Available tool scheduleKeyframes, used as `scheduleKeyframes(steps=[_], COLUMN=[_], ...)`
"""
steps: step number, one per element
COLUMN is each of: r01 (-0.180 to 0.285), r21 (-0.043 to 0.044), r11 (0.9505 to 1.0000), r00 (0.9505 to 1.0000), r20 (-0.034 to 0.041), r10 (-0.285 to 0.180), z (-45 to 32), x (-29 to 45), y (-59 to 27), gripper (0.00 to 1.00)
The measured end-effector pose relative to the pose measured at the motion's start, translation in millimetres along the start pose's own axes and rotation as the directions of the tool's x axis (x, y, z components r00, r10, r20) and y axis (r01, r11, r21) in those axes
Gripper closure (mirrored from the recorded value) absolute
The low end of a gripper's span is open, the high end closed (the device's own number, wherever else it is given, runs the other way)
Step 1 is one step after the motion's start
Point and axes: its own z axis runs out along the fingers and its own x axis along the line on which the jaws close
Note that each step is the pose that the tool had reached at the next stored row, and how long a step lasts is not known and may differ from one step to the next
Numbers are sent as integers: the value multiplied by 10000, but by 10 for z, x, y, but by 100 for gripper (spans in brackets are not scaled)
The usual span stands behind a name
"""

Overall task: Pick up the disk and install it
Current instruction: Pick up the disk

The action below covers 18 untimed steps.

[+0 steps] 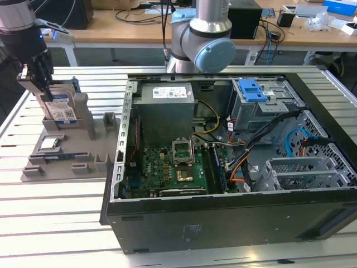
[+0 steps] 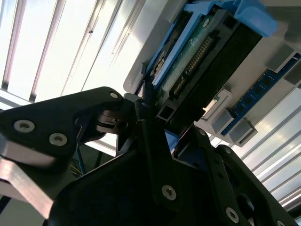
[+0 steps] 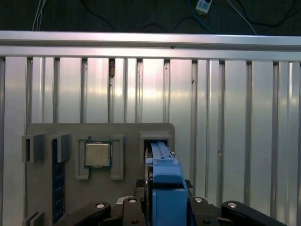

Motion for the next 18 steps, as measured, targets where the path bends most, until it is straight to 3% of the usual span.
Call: scheduleKeyframes(steps=[13,14,18], r01=[0,0,-1], r21=[0,0,0], r11=[10000,10000,10000], r00=[10000,10000,10000], r20=[0,0,0], r10=[0,0,1], z=[-322,-391,-507], x=[-6,-6,-8], y=[5,6,9], gripper=[63,63,63])
